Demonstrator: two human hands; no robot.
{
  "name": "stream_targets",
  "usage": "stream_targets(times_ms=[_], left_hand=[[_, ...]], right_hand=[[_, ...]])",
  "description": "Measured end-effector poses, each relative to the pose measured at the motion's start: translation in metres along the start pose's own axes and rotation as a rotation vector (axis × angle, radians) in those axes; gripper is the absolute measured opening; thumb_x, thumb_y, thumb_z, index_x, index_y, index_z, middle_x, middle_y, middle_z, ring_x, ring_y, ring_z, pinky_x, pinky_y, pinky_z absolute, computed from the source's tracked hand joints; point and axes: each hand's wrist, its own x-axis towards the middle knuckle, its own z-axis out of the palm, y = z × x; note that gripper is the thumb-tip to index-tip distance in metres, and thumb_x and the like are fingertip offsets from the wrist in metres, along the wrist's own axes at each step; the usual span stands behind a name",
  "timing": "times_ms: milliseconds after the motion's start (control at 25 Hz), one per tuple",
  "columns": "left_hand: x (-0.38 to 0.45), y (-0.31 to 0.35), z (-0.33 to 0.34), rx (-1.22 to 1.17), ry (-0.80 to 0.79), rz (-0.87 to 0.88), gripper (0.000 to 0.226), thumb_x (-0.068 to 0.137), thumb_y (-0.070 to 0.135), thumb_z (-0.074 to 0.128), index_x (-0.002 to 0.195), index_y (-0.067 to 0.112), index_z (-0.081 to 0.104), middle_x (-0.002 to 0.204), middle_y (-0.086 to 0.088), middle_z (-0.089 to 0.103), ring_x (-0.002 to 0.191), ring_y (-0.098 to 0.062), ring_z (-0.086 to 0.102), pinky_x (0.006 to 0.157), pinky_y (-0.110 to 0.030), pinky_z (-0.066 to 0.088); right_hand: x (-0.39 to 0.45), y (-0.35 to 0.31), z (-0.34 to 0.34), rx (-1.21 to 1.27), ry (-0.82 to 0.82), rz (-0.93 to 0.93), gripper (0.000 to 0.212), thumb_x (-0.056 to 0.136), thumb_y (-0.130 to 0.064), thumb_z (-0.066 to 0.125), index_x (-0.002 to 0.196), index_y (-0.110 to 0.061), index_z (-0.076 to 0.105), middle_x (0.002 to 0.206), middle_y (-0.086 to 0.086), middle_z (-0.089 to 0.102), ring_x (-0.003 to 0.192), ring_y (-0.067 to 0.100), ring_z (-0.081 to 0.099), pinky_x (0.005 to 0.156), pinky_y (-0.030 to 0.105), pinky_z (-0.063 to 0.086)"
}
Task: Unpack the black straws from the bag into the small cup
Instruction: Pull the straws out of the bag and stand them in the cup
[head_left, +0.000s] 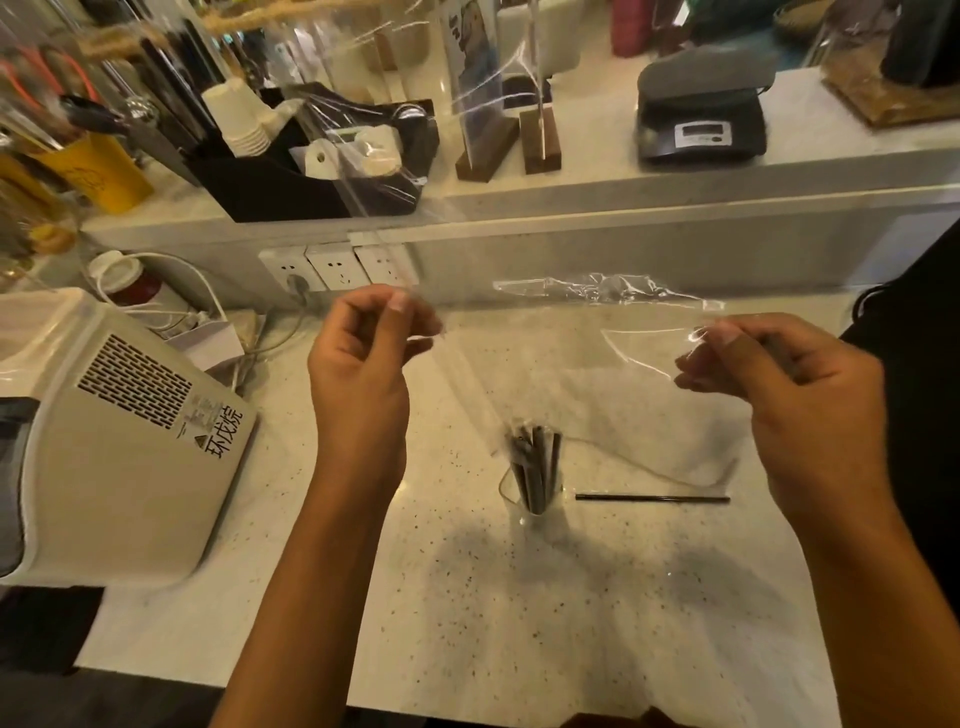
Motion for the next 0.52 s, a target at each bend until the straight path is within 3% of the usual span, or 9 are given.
stream_targets(times_ms=[120, 200, 360, 520], left_hand=[[-0.006, -0.005, 0.011, 0.143, 0.057, -0.088, 0.012, 0.104, 0.016, 0.052, 0.102, 0.012, 0.063, 0.088, 0.006, 0.073, 0.088, -0.012, 0.069, 0.096, -0.047, 0.057], [-0.009, -0.007, 0.015, 0.163, 0.071, -0.129, 0.013, 0.104, 0.013, 0.052, 0.105, 0.006, 0.062, 0.089, 0.003, 0.072, 0.087, -0.012, 0.069, 0.097, -0.05, 0.055], [0.007, 0.008, 0.002, 0.122, 0.08, 0.022, 0.012, 0.105, 0.018, 0.051, 0.101, 0.019, 0.063, 0.087, 0.008, 0.075, 0.089, -0.012, 0.072, 0.083, -0.031, 0.06], [0.006, 0.012, -0.008, 0.095, 0.135, 0.051, 0.014, 0.106, 0.019, 0.048, 0.1, 0.021, 0.061, 0.09, 0.005, 0.075, 0.09, -0.016, 0.073, 0.081, -0.031, 0.059]], right_hand=[[0.005, 0.009, 0.001, -0.19, -0.18, 0.094, 0.012, 0.095, -0.034, 0.064, 0.098, -0.03, 0.075, 0.087, -0.012, 0.079, 0.08, 0.006, 0.075, 0.078, 0.026, 0.062], [0.009, 0.011, 0.0, -0.257, -0.216, 0.148, 0.011, 0.094, -0.034, 0.066, 0.096, -0.03, 0.076, 0.085, -0.014, 0.079, 0.08, 0.003, 0.073, 0.083, 0.033, 0.06], [0.014, -0.011, -0.004, -0.183, -0.139, 0.035, 0.025, 0.084, -0.054, 0.061, 0.096, -0.037, 0.074, 0.088, -0.016, 0.078, 0.083, 0.004, 0.075, 0.068, 0.016, 0.058], [0.008, -0.02, 0.003, -0.133, -0.121, 0.017, 0.02, 0.087, -0.046, 0.062, 0.098, -0.034, 0.074, 0.09, -0.016, 0.078, 0.085, 0.005, 0.075, 0.071, 0.008, 0.054]])
